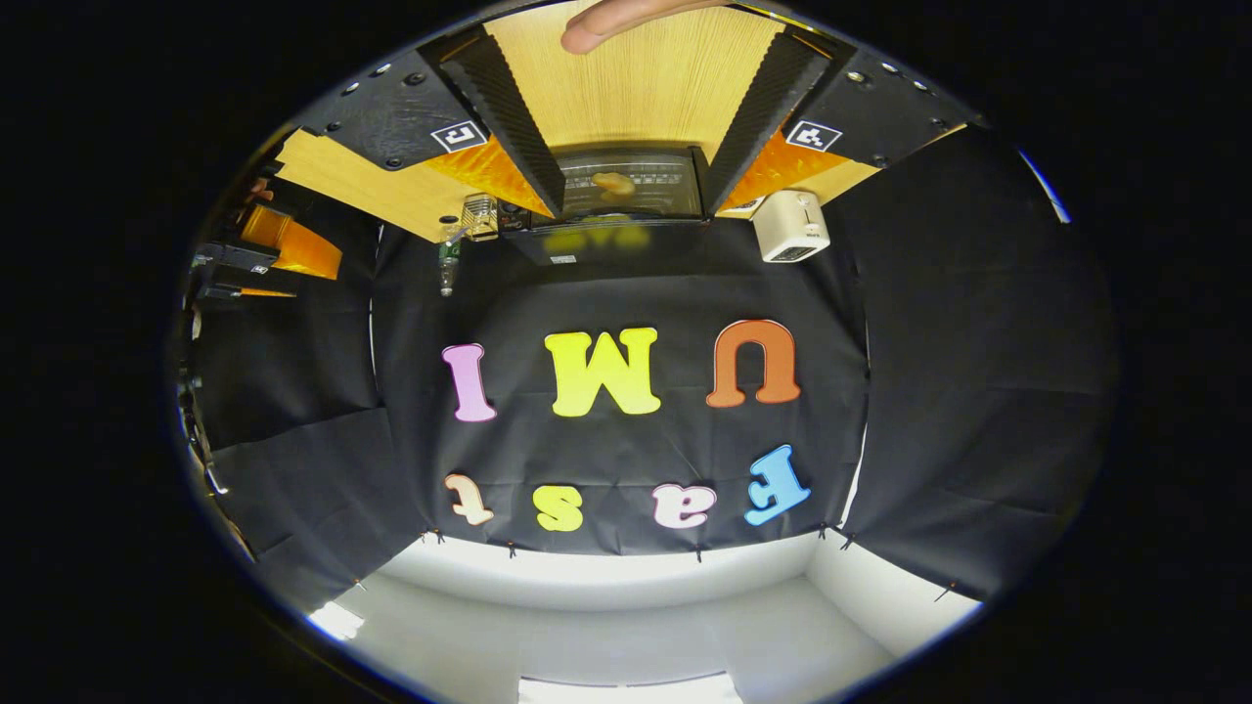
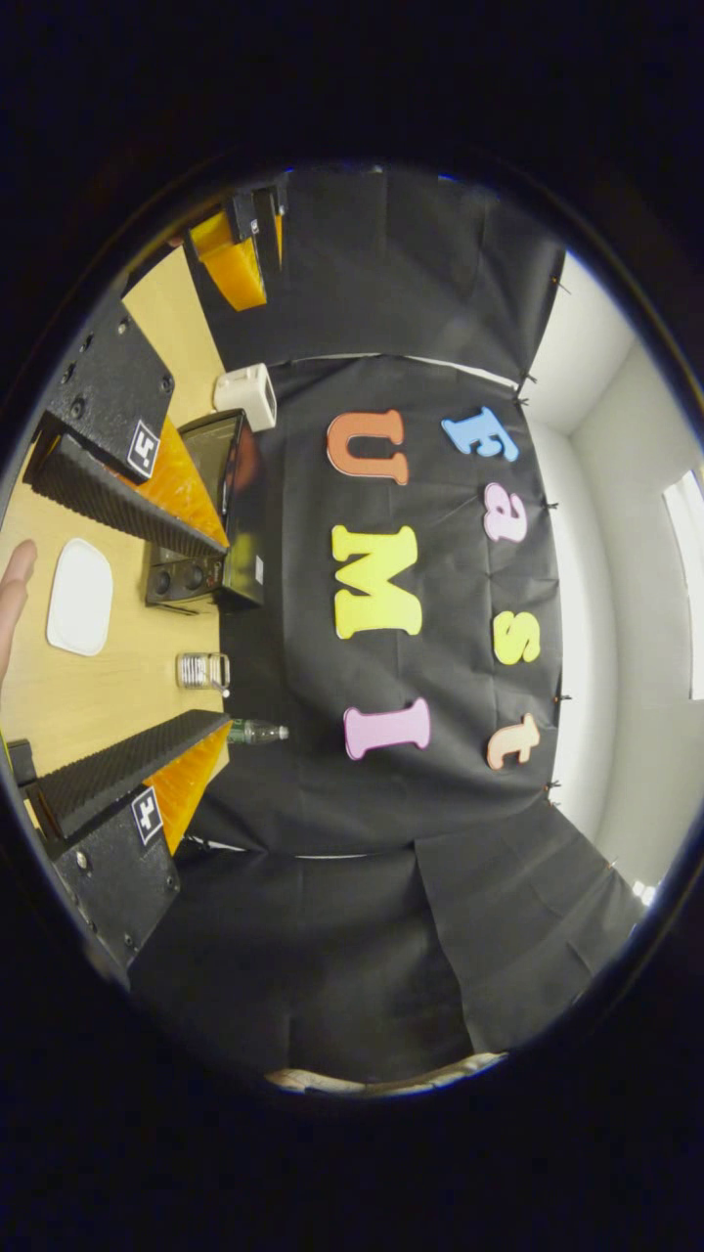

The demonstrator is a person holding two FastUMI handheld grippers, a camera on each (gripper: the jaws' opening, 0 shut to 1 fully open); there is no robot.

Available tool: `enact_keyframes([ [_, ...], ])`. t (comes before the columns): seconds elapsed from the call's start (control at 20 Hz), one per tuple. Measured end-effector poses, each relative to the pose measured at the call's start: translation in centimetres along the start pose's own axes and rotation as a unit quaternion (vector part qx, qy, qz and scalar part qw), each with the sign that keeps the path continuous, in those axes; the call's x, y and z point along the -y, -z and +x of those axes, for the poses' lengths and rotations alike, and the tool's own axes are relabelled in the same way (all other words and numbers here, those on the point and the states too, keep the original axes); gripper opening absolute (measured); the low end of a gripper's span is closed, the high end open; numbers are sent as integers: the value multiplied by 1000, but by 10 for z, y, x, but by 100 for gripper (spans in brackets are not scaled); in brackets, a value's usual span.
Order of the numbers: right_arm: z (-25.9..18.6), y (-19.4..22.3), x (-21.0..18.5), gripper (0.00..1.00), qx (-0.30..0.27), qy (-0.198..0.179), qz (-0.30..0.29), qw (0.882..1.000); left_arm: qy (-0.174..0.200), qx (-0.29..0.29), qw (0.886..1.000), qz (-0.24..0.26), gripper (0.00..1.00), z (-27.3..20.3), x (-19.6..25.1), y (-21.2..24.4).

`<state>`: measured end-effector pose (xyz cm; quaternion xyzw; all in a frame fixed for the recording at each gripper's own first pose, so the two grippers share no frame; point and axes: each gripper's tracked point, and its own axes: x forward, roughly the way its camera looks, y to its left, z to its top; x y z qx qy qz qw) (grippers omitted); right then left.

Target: Open the electric oven with the left hand, put the food in, and close the electric oven.

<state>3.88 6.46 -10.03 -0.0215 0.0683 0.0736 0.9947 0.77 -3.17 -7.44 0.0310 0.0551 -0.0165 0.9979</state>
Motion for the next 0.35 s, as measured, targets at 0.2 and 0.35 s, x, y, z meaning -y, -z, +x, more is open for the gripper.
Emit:
enact_keyframes([
  [0.2, 1, 2, 1, 95, -1, 1, -1, 1000, 2, -4, 1000, 3, 96, 0, 1, 4],
  [0.35, 2, 2, 1, 95, -1, 2, -1, 1000, 0, -8, 1000, 1, 96, 1, -1, 6],
])
